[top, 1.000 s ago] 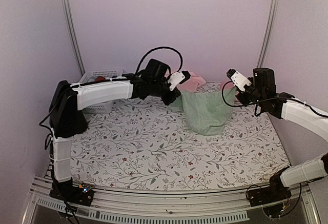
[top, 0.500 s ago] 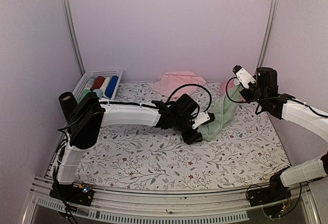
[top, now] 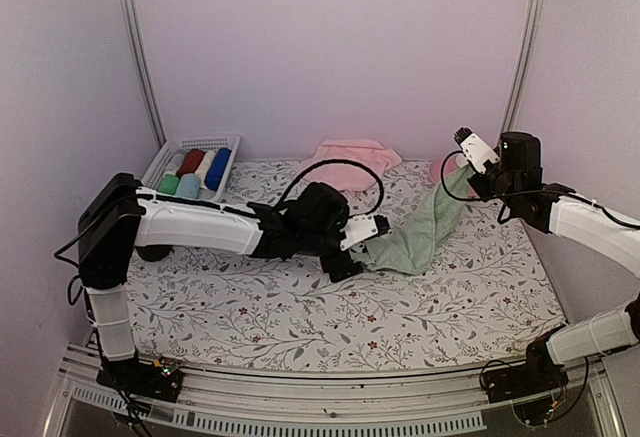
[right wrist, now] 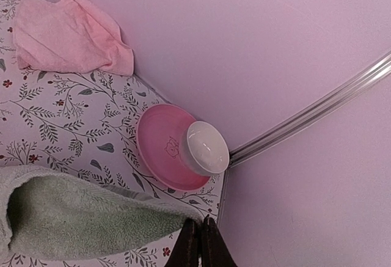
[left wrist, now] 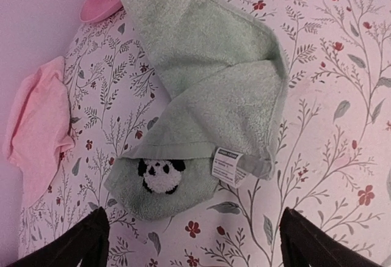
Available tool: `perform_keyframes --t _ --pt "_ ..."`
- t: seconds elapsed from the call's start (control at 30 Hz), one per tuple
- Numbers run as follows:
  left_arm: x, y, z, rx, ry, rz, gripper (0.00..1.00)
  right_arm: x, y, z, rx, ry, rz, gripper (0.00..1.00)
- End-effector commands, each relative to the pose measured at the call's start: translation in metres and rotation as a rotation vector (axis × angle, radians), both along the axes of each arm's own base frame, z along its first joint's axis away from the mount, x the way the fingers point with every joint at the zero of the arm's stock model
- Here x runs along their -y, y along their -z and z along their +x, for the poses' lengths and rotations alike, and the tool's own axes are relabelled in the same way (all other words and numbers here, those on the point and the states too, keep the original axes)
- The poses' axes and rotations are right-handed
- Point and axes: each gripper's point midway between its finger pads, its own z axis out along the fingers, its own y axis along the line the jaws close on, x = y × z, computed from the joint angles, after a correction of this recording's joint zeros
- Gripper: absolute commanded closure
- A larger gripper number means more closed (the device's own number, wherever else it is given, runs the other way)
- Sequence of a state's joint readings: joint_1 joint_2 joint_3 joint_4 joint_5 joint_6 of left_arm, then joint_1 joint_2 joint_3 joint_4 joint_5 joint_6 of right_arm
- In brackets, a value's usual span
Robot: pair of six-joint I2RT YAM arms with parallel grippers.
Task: Roll the towels
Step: Pick up the towel from the center of the board.
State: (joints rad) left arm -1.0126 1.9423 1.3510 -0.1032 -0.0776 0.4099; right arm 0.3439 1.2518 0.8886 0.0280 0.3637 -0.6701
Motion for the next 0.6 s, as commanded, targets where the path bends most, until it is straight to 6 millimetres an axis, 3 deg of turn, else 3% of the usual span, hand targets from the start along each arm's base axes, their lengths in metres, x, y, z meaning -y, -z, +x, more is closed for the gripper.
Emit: perform_keyframes --t 0.0,0.13,0.23,0.43,0.57 --pt "-0.007 0.036 0.015 0.126 0.042 0.112 0.03 0.002 0.003 0.003 0.003 0.012 0.013 0.98" --pt "0.002 0.053 0.015 0.146 0.061 0.131 0.03 0.001 0.005 0.003 -0.002 0.008 0.014 0.98" --pt "0.008 0.058 0.013 0.143 0.076 0.106 0.09 0.0 0.006 0.003 -0.007 0.005 0.015 0.98" --pt "0.015 0.058 0.007 0.153 0.084 0.039 0.2 -0.001 0.009 0.003 -0.015 -0.003 0.018 0.98" --pt "0.023 0.047 -0.004 0.171 0.117 -0.036 0.26 -0.002 0.01 0.003 -0.02 -0.004 0.019 0.98"
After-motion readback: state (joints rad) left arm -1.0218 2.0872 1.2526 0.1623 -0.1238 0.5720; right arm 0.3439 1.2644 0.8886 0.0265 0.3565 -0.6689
